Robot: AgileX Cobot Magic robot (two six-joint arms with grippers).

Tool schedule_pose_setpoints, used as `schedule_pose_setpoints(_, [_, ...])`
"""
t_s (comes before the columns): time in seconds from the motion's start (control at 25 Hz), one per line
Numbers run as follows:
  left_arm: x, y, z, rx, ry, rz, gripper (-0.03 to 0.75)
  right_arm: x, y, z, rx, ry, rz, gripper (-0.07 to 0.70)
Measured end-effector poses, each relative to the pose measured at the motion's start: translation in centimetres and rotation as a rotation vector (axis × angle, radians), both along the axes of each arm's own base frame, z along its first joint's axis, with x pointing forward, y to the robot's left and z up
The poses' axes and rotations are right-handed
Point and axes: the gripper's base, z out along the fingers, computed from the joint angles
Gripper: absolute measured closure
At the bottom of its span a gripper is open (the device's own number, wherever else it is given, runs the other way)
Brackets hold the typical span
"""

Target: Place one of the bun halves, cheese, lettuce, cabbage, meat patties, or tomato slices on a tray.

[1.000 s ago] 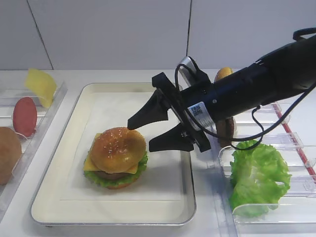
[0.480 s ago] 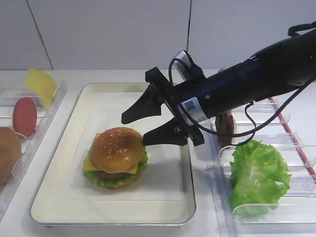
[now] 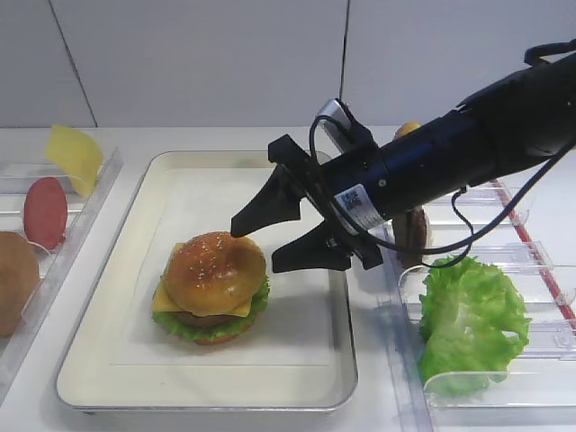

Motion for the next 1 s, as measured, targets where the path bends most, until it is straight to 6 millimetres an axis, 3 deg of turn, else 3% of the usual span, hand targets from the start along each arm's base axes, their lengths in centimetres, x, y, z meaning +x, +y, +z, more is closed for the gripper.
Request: schedule_pose_setpoints(1.0, [0.00,0.00,0.00,0.000,0.000,0.000,0.397,0.00,0.74,0.20,0.025,-0.011,-0.026,0.136])
